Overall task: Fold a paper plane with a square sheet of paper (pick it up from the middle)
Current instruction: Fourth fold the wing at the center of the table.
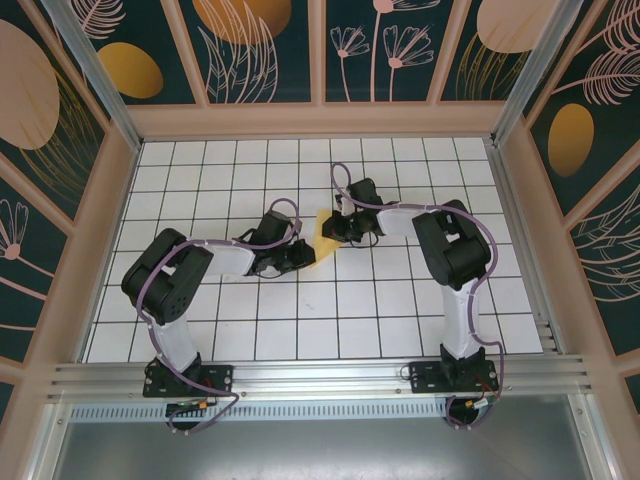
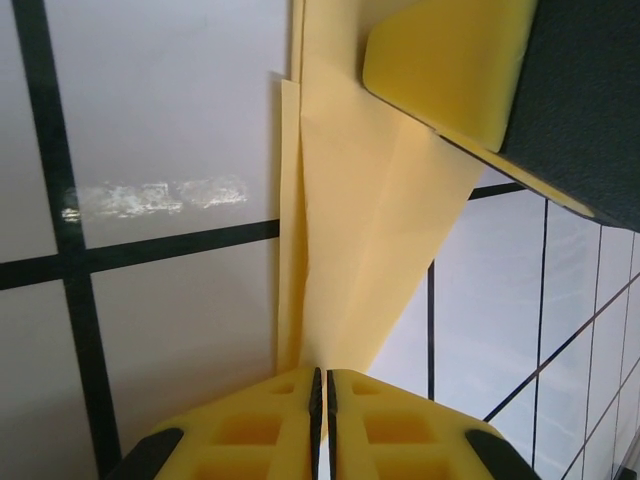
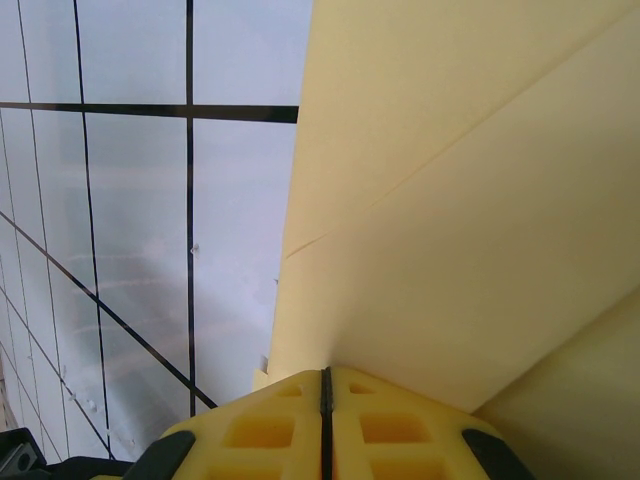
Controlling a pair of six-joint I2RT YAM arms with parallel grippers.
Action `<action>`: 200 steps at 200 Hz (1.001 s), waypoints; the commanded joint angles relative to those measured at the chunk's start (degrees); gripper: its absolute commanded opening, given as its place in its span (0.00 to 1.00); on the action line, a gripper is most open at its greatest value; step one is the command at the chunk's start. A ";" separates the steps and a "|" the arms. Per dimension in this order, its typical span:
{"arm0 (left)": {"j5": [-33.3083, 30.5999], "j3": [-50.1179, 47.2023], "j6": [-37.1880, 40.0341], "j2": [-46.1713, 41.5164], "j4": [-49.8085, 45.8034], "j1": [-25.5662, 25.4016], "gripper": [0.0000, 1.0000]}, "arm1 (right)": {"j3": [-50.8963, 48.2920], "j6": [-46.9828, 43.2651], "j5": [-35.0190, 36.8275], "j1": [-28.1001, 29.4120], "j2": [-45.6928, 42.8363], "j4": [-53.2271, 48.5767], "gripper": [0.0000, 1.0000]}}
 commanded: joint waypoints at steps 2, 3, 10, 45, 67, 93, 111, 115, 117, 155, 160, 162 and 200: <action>-0.77 -1.50 0.52 1.08 -3.50 -0.31 0.12 | -1.39 -0.39 3.11 -0.54 3.66 -2.50 0.08; -0.78 -1.51 0.57 1.09 -3.53 -0.29 0.12 | -1.38 -0.39 3.12 -0.55 3.66 -2.47 0.08; -0.92 -1.57 0.68 1.05 -3.84 -0.42 0.12 | -1.40 -0.38 3.07 -0.56 3.65 -2.44 0.08; -1.89 -1.94 1.23 1.52 -5.50 -0.71 0.12 | -1.40 -0.30 3.11 -0.70 3.74 -2.54 0.08; -2.73 -1.38 2.50 0.76 -7.29 -0.72 0.12 | -1.25 -0.29 3.02 -0.72 3.92 -2.63 0.08; -3.56 0.05 3.44 -3.35 -5.34 -0.72 0.12 | -1.27 -0.30 3.02 -0.74 3.93 -2.57 0.08; -2.81 1.26 2.94 -5.85 -1.12 -0.74 0.13 | -1.27 -0.21 2.94 -0.74 4.07 -2.47 0.08; -2.63 1.63 2.83 -5.99 -0.51 -0.79 0.13 | -1.34 -0.23 2.94 -0.74 4.07 -2.37 0.08; -2.56 1.77 2.76 -5.94 -0.30 -0.80 0.13 | -1.37 -0.17 2.96 -0.74 4.02 -2.37 0.08; -0.33 6.40 3.19 -1.44 0.39 -0.72 0.13 | -1.64 0.22 2.88 -0.74 4.20 -2.02 0.08; -0.05 6.73 3.09 -0.67 0.25 -0.76 0.13 | -1.65 0.23 2.79 -0.69 4.32 -1.93 0.08; -0.01 6.91 3.13 -0.34 0.11 -0.79 0.13 | -1.64 0.23 2.79 -0.73 4.32 -1.98 0.08; 0.49 8.32 3.28 3.80 -1.97 -1.06 0.12 | -1.74 0.40 2.70 -0.73 4.53 -2.05 0.08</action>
